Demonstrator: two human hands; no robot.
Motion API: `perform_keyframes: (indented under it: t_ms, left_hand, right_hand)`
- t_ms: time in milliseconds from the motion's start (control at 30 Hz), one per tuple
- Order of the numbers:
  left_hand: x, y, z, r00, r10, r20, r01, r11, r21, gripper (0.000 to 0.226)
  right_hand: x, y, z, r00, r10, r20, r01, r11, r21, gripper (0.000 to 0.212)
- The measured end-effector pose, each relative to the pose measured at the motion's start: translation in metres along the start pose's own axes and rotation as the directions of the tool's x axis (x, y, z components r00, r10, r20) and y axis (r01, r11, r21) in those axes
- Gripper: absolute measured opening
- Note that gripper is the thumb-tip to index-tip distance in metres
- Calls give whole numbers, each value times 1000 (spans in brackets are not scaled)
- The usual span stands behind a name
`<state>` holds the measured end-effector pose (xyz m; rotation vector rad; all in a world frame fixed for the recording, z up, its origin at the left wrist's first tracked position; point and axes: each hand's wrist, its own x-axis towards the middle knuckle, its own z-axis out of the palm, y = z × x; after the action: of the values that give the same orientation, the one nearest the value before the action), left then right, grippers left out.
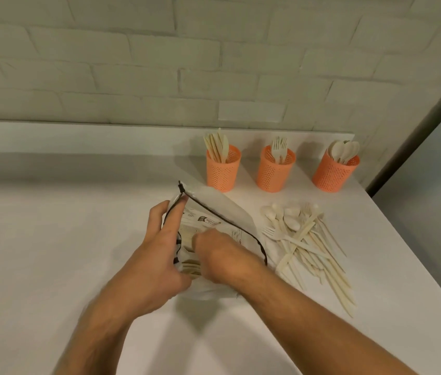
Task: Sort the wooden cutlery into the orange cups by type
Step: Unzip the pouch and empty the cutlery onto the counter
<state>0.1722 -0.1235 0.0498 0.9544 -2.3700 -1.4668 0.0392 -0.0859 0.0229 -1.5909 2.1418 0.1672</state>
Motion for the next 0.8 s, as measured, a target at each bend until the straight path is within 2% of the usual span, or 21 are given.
perform_keyframes:
  t_ms: [67, 167, 367, 533, 633, 733, 800]
  left_hand:
    - [-2, 0, 1, 1000, 3, 3, -3, 1000, 16, 124]
    - [-2, -1, 3, 1000, -2, 12, 2, 1000, 24, 124]
    - [3, -2, 4, 1000, 5, -14, -5, 999, 40, 121]
    - [5, 0, 9, 1000, 18, 5, -18, 1000, 25, 116]
    - [6, -4, 7, 1000, -6, -13, 7, 999, 40, 116]
    - [6, -8, 1, 998, -24, -56, 28, 997, 68, 119]
    - [7, -10, -3, 997, -19, -80, 24, 998, 62, 120]
  right_hand:
    - [12, 1, 10, 999, 21, 38, -17, 993, -113, 37]
    - [23, 6, 22, 1000, -7, -28, 2, 980, -200, 46]
    - [23, 13, 32, 976, -92, -199, 76, 993, -88, 24]
    - [33, 11, 47, 952, -147, -268, 112, 983, -142, 36]
    - [37, 15, 50, 943, -140, -300, 118, 989, -90, 39]
    - [33, 19, 45, 937, -137, -321, 158, 987, 39, 20]
    - [30, 25, 38, 937, -119, -328, 172, 976, 136, 18]
